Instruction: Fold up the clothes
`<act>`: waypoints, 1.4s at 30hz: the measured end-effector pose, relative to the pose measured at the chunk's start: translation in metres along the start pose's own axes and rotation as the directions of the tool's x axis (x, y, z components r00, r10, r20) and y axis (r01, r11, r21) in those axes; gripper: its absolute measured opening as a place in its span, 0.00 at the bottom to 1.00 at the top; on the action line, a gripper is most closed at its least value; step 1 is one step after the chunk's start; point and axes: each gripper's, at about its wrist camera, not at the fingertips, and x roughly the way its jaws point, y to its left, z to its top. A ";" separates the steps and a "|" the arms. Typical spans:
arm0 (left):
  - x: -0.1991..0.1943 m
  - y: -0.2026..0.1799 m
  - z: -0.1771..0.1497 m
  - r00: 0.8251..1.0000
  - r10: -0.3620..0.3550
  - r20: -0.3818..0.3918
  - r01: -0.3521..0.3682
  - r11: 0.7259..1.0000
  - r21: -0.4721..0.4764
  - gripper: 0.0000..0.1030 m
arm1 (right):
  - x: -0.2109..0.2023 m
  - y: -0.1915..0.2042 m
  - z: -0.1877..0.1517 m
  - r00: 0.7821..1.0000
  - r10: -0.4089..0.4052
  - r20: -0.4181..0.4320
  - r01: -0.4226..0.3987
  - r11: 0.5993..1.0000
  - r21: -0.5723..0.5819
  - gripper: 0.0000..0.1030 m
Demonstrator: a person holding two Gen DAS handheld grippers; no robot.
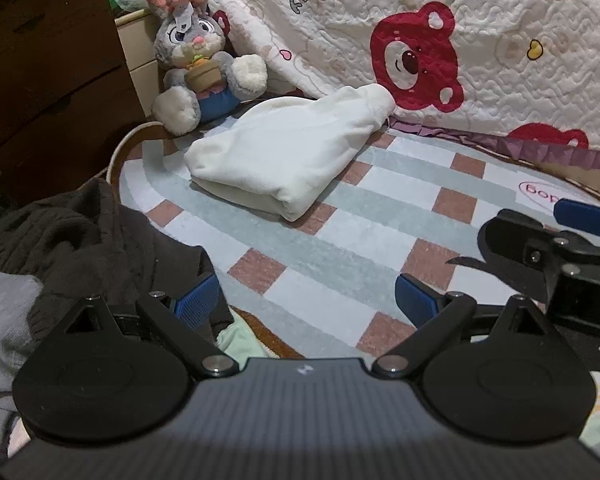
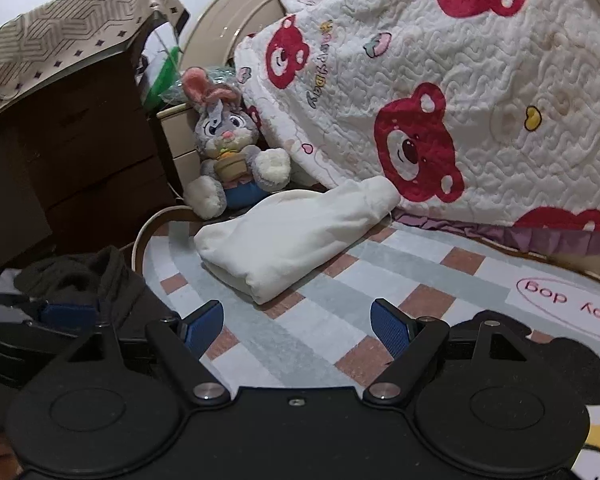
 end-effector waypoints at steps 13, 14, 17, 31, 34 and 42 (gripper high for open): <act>-0.009 -0.014 -0.006 1.000 0.006 0.021 -0.007 1.000 0.029 0.97 | -0.014 0.001 -0.007 1.000 0.011 0.027 -0.010 0.998 -0.055 0.82; -0.010 -0.016 -0.006 1.000 0.005 0.021 -0.006 0.999 0.042 0.97 | -0.014 0.002 -0.007 1.000 0.005 0.029 -0.003 0.998 -0.066 0.82; -0.011 -0.017 -0.006 1.000 -0.015 0.013 0.014 0.999 0.044 0.97 | -0.015 0.005 -0.007 0.999 -0.005 0.034 0.008 0.996 -0.087 0.82; -0.010 -0.016 -0.011 1.000 -0.016 -0.015 0.016 1.000 0.016 0.97 | -0.013 0.007 -0.011 1.000 -0.004 0.021 0.006 0.998 -0.066 0.82; -0.009 -0.016 -0.011 1.000 -0.016 -0.017 0.016 1.000 0.012 0.97 | -0.013 0.007 -0.011 1.000 -0.007 0.024 0.008 0.998 -0.063 0.82; -0.005 -0.020 -0.015 1.000 0.006 -0.031 -0.005 0.999 0.047 0.98 | -0.011 0.003 -0.021 1.000 -0.028 0.001 0.028 1.000 -0.010 0.82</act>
